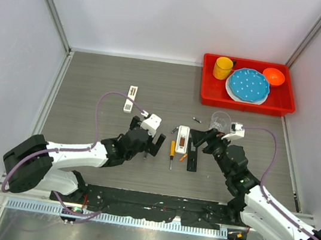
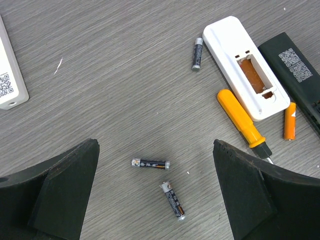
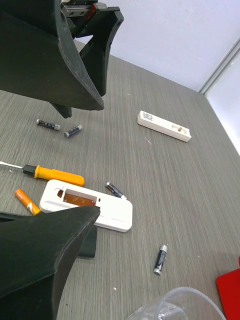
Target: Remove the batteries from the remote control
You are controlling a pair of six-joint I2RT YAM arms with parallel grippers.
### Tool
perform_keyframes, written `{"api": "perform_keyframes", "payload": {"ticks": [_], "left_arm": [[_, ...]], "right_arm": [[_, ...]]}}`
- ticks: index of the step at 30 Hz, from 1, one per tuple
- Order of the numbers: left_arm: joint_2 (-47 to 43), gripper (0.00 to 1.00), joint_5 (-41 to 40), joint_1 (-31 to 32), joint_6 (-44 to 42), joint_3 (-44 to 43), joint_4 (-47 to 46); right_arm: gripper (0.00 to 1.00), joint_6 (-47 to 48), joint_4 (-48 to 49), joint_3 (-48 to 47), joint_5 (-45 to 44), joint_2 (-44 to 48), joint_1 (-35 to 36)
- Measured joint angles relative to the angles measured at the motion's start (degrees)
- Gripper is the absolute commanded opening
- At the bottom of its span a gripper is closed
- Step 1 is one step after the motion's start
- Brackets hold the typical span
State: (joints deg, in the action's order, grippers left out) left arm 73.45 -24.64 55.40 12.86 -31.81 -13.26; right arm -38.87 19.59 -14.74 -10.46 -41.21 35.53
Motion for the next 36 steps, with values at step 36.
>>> {"api": "perform_keyframes", "payload": {"ticks": [36], "left_arm": [[-7.3,1.0,18.7,-28.5,17.4,-3.1,11.7]], "right_arm": [[1.0,6.3,-22.3,2.1,-18.8,19.1,0.0]]}}
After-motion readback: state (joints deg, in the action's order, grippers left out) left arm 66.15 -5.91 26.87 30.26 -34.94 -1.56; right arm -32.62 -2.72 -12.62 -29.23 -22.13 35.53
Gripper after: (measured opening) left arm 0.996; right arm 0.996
